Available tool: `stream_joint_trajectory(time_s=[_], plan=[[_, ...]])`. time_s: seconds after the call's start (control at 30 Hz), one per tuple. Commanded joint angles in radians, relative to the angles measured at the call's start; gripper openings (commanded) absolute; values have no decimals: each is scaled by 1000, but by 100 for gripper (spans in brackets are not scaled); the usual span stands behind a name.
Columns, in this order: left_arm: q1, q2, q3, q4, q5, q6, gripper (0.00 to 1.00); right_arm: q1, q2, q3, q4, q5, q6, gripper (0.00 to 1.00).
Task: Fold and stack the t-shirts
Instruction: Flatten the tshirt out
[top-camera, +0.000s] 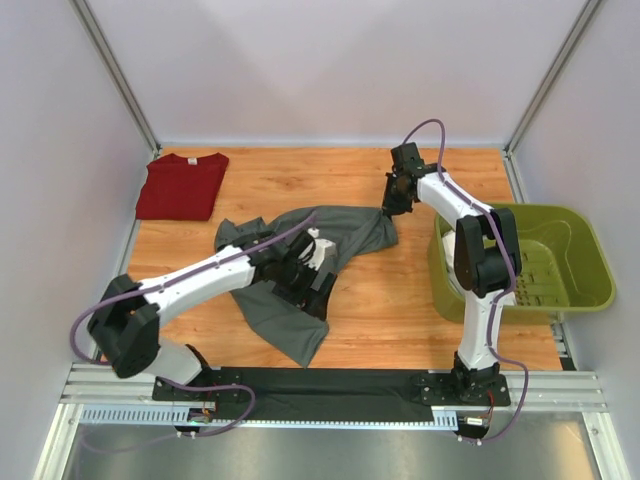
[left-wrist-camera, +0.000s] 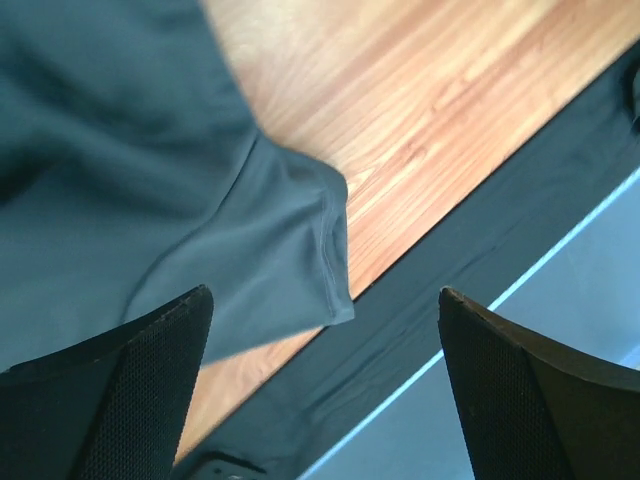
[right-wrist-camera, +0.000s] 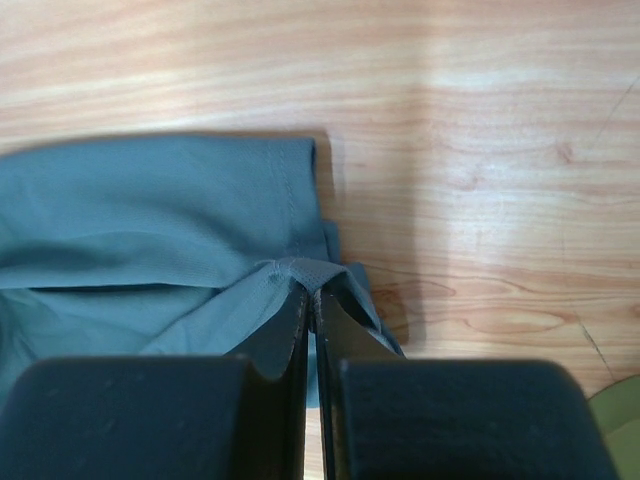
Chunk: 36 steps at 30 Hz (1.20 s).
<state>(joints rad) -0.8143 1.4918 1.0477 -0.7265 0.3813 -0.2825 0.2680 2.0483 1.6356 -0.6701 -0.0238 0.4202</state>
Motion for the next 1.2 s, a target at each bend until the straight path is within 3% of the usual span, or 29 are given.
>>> stream_joint_trajectory(time_s=[0.0,0.07,0.1,0.17,0.23,0.33,0.4,0.5,0.6,0.83,1.17], plan=[[1,-157,-50,35,-171,-316,100,2,-66,-36,43,22,-23,0],[1,-214,-127,56,-200,-430,99,0,-74,-37,52,22,-20,0],[3,-228,-161,56,-225,-584,98,0,-74,-31,50,22,-15,0],[1,-261,-251,16,-317,-714,80,2,-68,-19,43,22,-6,0],[3,-307,-291,-7,-375,-818,78,2,-69,-20,44,-5,2,0],[16,-366,-330,2,-572,-907,64,4,-92,-52,56,-39,12,0],[52,-361,-327,-10,-629,-944,56,4,-100,-74,69,-38,8,0],[138,-328,-305,-8,-696,-937,52,4,-119,-106,70,-31,14,0],[231,-294,-288,45,-710,-838,51,4,-161,-187,138,-47,31,0],[362,-183,-238,108,-751,-721,47,2,-180,-241,156,-48,38,0],[529,91,-126,234,-616,-591,43,4,-166,-241,152,-8,51,0]])
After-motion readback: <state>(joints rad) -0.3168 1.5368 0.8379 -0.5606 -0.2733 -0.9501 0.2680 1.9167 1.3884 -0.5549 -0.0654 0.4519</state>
